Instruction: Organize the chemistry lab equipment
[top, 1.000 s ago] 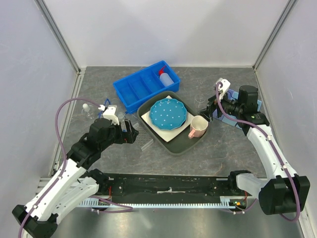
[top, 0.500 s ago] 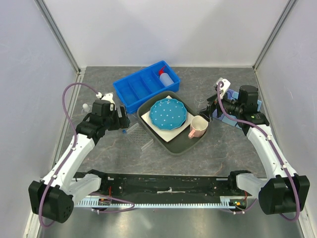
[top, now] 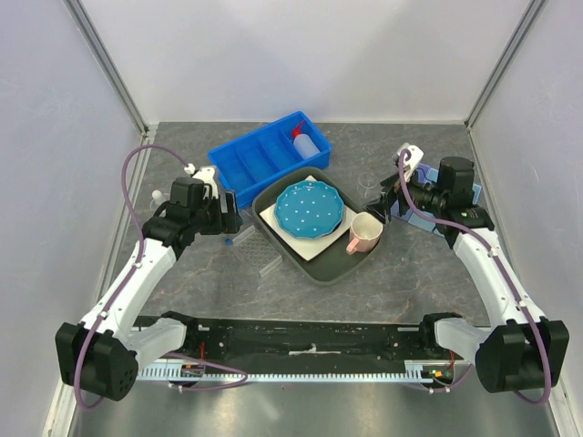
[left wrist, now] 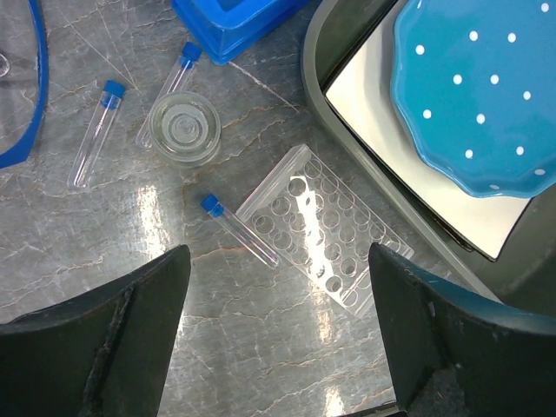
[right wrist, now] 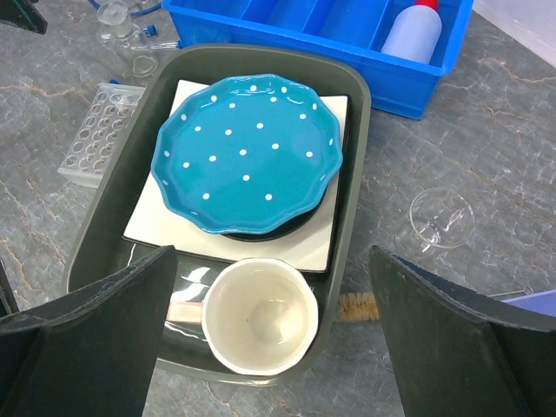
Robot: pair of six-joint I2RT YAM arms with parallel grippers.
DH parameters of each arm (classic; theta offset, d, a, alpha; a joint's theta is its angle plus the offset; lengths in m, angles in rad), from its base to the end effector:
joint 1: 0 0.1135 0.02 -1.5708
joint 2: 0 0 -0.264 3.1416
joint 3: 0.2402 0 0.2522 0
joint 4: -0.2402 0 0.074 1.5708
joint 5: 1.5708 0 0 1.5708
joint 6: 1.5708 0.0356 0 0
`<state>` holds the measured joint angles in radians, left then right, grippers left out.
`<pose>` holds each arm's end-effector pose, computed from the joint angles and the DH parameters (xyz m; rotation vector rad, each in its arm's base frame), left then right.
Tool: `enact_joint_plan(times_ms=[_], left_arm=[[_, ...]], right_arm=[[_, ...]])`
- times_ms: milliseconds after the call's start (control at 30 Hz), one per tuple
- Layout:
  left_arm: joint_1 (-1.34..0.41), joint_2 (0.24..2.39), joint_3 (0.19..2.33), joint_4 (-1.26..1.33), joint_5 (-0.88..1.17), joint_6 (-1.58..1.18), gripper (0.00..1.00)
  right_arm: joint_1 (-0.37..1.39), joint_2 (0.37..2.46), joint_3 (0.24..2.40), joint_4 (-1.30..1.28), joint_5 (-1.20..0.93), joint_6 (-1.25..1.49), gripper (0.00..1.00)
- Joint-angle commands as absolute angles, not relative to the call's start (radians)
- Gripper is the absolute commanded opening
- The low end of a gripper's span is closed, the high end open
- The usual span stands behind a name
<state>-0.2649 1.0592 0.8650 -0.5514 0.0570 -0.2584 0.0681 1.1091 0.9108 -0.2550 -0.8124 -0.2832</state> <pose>0.2148 -0.0604 0.2810 0.0368 2.3377 -0.3291 0.2406 0.0423 0.3173 -0.8207 1.7509 0.6732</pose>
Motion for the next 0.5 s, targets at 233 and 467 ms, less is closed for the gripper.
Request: enact_joint_plan(times_ms=[233,467], left_arm=[[-0.261,0.989,0.854,-0.514,0.078,-0.149,0.89],[-0.261,0.95,0.813,-0.485,0.077,-0.127,0.89]], right_arm=[[0.06,1.143,0.902,-0.222,-0.818,-0.291,0.98],[0.032,1.166,0.897,-0.221,-0.811,-0.296,0.98]])
